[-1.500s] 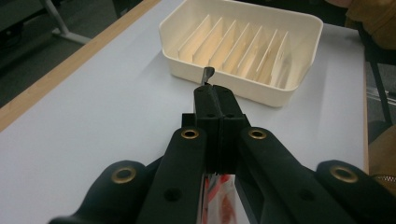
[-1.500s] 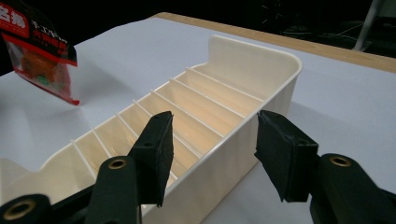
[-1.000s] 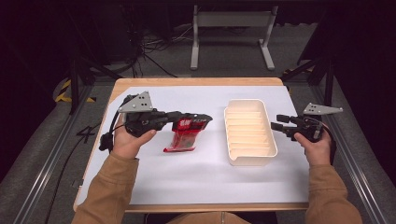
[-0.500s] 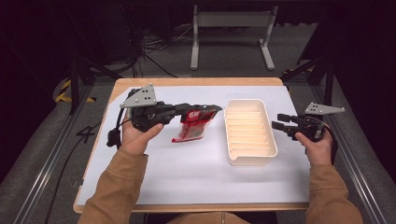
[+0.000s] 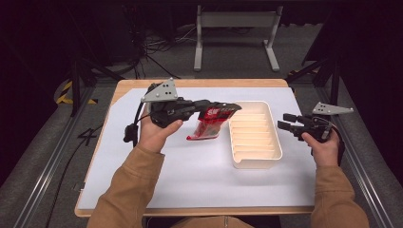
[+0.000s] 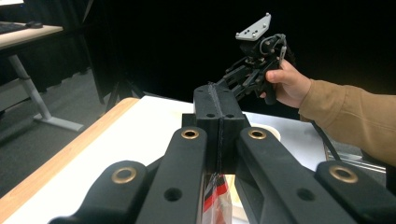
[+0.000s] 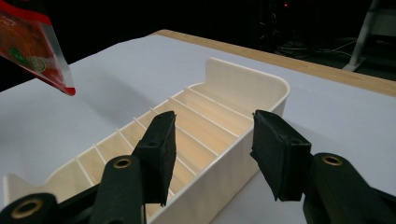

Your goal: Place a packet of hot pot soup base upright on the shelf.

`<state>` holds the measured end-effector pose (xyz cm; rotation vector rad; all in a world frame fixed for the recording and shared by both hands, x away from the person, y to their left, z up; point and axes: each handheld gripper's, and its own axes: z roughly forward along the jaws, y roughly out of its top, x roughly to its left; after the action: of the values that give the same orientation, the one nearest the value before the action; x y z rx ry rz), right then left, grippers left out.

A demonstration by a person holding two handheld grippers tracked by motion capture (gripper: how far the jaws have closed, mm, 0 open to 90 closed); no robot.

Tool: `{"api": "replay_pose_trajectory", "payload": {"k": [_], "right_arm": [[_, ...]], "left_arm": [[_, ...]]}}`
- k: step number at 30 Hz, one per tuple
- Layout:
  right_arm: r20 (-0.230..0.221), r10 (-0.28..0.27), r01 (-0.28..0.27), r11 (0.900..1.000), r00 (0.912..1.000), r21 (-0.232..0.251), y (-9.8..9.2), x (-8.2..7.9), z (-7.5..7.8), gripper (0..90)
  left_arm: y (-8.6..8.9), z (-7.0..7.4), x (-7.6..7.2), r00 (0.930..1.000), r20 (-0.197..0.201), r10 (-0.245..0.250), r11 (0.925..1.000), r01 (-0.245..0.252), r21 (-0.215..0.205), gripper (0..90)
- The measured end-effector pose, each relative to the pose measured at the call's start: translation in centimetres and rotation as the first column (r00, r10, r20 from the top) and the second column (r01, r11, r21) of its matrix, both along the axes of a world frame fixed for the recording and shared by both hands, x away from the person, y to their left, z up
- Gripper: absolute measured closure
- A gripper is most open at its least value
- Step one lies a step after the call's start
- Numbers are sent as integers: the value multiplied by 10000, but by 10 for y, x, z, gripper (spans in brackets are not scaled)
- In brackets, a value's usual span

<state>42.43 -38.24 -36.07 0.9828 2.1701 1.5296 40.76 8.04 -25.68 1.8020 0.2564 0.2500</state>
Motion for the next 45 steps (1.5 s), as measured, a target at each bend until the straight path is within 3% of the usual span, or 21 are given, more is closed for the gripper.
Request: {"api": "replay_pose_trajectory", "payload": {"k": [10,13,25,45], "right_arm": [[-180,-317,316,9994,9993,-103,-1,3,-2,506],[-277,-397,393,9991,9988,-131,-4,3,-3,510],[-403,-537,541,9985,9977,89,-12,1,-6,519],[-194,-865,873,9951,9961,456,-27,-12,-6,527]], "left_arm": [[-29,7,6,9996,157,-224,9997,223,98,900],[-39,5,8,9981,272,-550,9985,550,8,900],[-66,-1,20,9965,96,-830,9964,832,-181,900],[-109,0,23,9873,175,-1578,9871,1582,-249,900]]}}
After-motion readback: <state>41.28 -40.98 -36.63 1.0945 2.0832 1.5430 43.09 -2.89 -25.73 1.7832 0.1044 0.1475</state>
